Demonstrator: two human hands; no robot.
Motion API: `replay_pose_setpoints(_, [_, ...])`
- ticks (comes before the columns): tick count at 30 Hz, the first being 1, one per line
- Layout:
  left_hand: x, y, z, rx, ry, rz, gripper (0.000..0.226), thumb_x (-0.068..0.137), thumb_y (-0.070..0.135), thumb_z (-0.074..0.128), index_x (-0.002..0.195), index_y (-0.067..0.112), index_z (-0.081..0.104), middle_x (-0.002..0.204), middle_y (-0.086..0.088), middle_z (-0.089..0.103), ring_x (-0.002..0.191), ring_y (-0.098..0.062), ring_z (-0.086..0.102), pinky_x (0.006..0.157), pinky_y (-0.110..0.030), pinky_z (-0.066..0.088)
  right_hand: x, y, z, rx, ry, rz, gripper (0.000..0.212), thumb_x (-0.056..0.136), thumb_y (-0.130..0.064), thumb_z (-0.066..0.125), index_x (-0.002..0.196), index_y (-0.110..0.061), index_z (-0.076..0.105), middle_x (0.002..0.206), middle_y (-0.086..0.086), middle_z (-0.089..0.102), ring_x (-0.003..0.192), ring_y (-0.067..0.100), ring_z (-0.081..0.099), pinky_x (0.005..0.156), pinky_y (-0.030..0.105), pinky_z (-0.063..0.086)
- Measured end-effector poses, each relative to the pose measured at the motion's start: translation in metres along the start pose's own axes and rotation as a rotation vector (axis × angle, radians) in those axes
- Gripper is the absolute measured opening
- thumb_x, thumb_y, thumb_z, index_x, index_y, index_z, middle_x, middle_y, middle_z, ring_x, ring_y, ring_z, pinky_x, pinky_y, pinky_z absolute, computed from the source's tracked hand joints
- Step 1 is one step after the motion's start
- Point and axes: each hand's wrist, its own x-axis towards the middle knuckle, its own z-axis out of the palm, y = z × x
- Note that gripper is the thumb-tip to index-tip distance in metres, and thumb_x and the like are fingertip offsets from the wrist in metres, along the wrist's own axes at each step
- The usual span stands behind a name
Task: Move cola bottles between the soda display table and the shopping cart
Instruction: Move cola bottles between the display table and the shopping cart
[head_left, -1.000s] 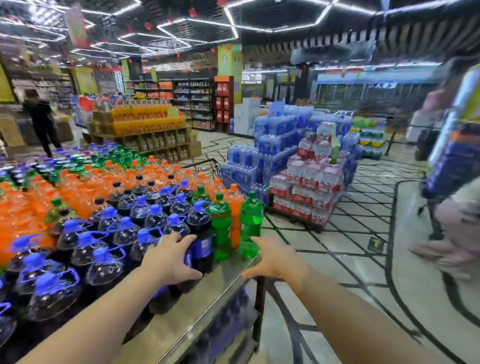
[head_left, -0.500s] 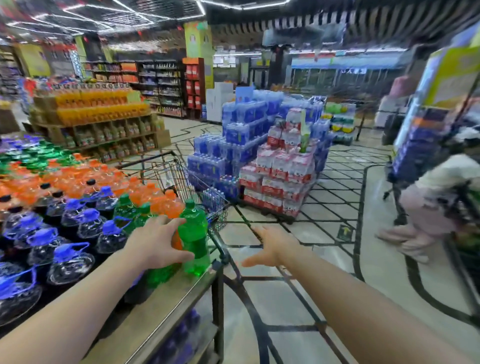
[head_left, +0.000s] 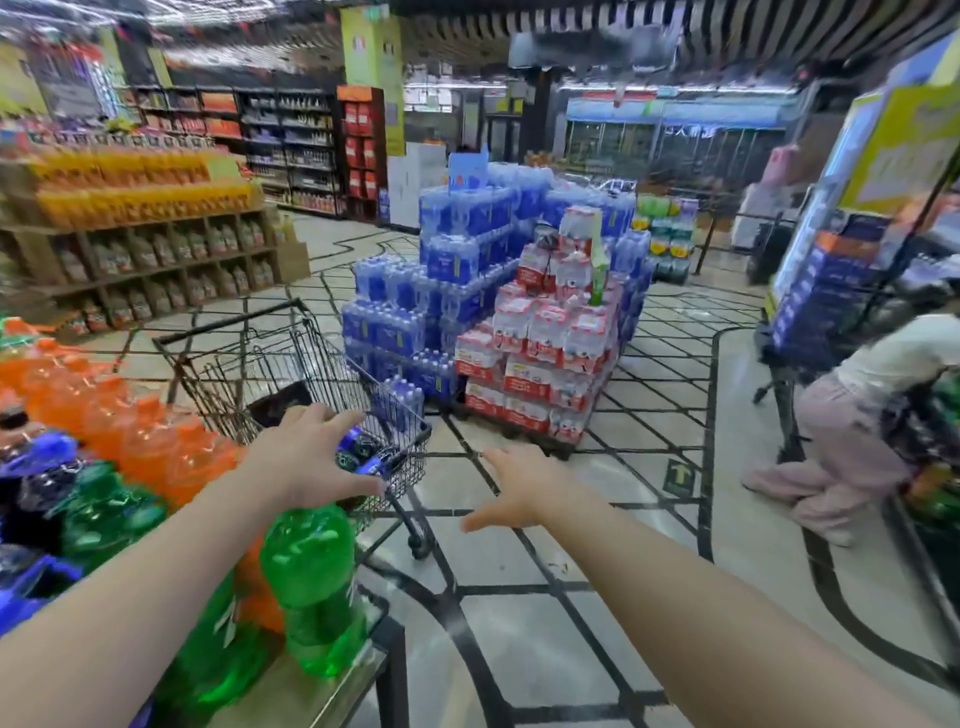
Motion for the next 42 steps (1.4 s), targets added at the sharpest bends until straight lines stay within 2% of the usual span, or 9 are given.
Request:
replay_pose_setpoints(4, [0.069,-0.010,0.003,0.017,-0.069,-0.016,0.114,0.071,0.094,0.059,0.164,0.040,0.023,0.154,-0.003,0.039,0.146,-0.028,0.035,0.113,-0.050,0.043,0.068,0.000,-0.021,-0.049,0.012,-0.079,0.116,0.074,-0.082,0.068,0.164,-0.030,0.016,0.169,0.000,0.023,0.154,0.025,0.022,0.119,0.051,0.034])
replay_pose_setpoints(8, [0.126,-0.020,0.008,0.026,-0.108,-0.038,0.124,0.059,0.102,0.048,0.164,0.041,0.023,0.155,-0.003,0.040,0.146,-0.028,0.036,0.113,-0.051,0.043,0.131,0.012,-0.032,-0.075,0.019,-0.120,0.115,0.074,-0.081,0.068,0.163,-0.032,0.016,0.167,0.000,0.026,0.154,0.027,0.023,0.118,0.050,0.035])
replay_pose_setpoints(12, [0.181,-0.032,0.019,0.017,-0.127,-0.108,0.112,0.072,0.093,0.059,0.164,0.042,0.021,0.157,0.000,0.037,0.149,-0.025,0.032,0.113,-0.048,0.044,0.196,0.033,-0.038,-0.064,0.030,-0.166,0.115,0.071,-0.082,0.069,0.162,-0.035,0.018,0.166,-0.001,0.028,0.153,0.026,0.023,0.119,0.050,0.033])
replay_pose_setpoints(20, [0.286,-0.044,0.046,-0.025,-0.160,-0.307,0.109,0.073,0.090,0.064,0.162,0.040,0.029,0.142,-0.001,0.047,0.140,-0.025,0.040,0.105,-0.040,0.046,0.354,0.078,-0.052,-0.082,-0.037,-0.327,0.112,0.077,-0.074,0.073,0.163,-0.031,0.017,0.168,0.004,0.026,0.153,0.027,0.025,0.121,0.046,0.029])
replay_pose_setpoints(26, [0.351,-0.033,0.056,-0.066,-0.225,-0.501,0.109,0.075,0.089,0.063,0.164,0.040,0.024,0.155,-0.004,0.041,0.144,-0.026,0.041,0.108,-0.042,0.047,0.466,0.091,-0.073,-0.105,-0.091,-0.527,0.118,0.073,-0.077,0.074,0.163,-0.035,0.011,0.169,0.002,0.022,0.154,0.028,0.022,0.121,0.051,0.031])
replay_pose_setpoints(29, [0.378,-0.031,0.060,-0.080,-0.237,-0.571,0.115,0.070,0.094,0.060,0.165,0.039,0.023,0.154,-0.004,0.041,0.145,-0.028,0.039,0.110,-0.046,0.047,0.510,0.091,-0.079,-0.135,-0.119,-0.580,0.121,0.070,-0.079,0.073,0.164,-0.035,0.009,0.171,0.005,0.016,0.156,0.032,0.018,0.123,0.056,0.026])
replay_pose_setpoints(32, [0.402,-0.033,0.064,-0.115,-0.267,-0.627,0.123,0.061,0.099,0.054,0.164,0.039,0.023,0.156,-0.006,0.040,0.146,-0.030,0.039,0.107,-0.047,0.047,0.549,0.087,-0.081,-0.198,-0.127,-0.628,0.124,0.067,-0.083,0.071,0.163,-0.038,0.008,0.170,0.007,0.020,0.154,0.033,0.023,0.120,0.057,0.032])
replay_pose_setpoints(36, [0.435,-0.047,0.077,-0.143,-0.257,-0.673,0.111,0.072,0.091,0.063,0.163,0.041,0.024,0.157,-0.005,0.037,0.149,-0.026,0.033,0.107,-0.046,0.045,0.597,0.074,-0.082,-0.246,-0.148,-0.675,0.121,0.070,-0.080,0.072,0.163,-0.039,0.007,0.170,0.005,0.018,0.154,0.033,0.021,0.120,0.057,0.031])
replay_pose_setpoints(42, [0.498,-0.092,0.105,-0.151,-0.316,-0.681,0.110,0.077,0.087,0.064,0.165,0.037,0.022,0.160,-0.003,0.035,0.149,-0.027,0.036,0.110,-0.047,0.044,0.671,0.044,-0.065,-0.256,-0.210,-0.684,0.119,0.073,-0.075,0.073,0.163,-0.038,0.005,0.171,0.005,0.015,0.157,0.030,0.011,0.123,0.057,0.023])
